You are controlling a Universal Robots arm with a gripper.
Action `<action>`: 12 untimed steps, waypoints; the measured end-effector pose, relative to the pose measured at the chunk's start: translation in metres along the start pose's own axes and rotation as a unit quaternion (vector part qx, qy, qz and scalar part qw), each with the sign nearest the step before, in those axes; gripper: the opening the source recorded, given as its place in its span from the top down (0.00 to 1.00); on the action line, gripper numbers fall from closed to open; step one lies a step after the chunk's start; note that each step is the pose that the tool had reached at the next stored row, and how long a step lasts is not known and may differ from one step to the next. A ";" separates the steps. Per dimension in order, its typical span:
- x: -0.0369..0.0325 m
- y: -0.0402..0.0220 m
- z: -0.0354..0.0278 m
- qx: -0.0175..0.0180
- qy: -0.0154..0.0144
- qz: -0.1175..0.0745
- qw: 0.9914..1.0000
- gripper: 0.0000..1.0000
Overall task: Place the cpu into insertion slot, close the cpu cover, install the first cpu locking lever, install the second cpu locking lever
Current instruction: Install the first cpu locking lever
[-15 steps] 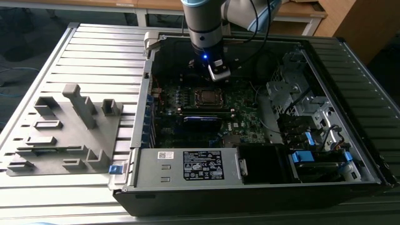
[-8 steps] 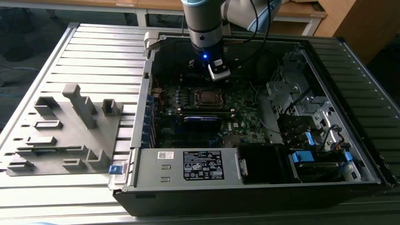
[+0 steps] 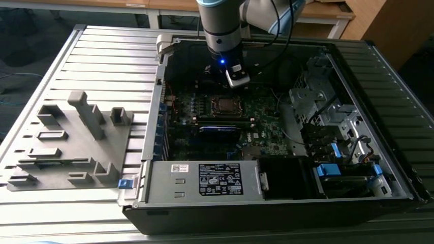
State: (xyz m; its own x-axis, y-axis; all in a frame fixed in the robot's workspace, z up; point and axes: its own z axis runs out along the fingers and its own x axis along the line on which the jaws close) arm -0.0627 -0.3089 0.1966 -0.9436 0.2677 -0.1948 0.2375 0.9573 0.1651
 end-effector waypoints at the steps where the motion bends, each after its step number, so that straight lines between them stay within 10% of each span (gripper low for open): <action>1: 0.0000 0.0000 0.0000 0.002 0.000 -0.001 1.000 0.89; 5: 0.0000 -0.0001 0.0004 0.009 -0.002 -0.002 1.000 0.89; 12: 0.0007 -0.0007 0.0035 0.010 -0.003 -0.003 1.000 0.89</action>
State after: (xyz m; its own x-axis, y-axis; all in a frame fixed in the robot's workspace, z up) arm -0.0627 -0.3089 0.1929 -0.9434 0.2632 -0.2020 0.2372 0.9607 0.1439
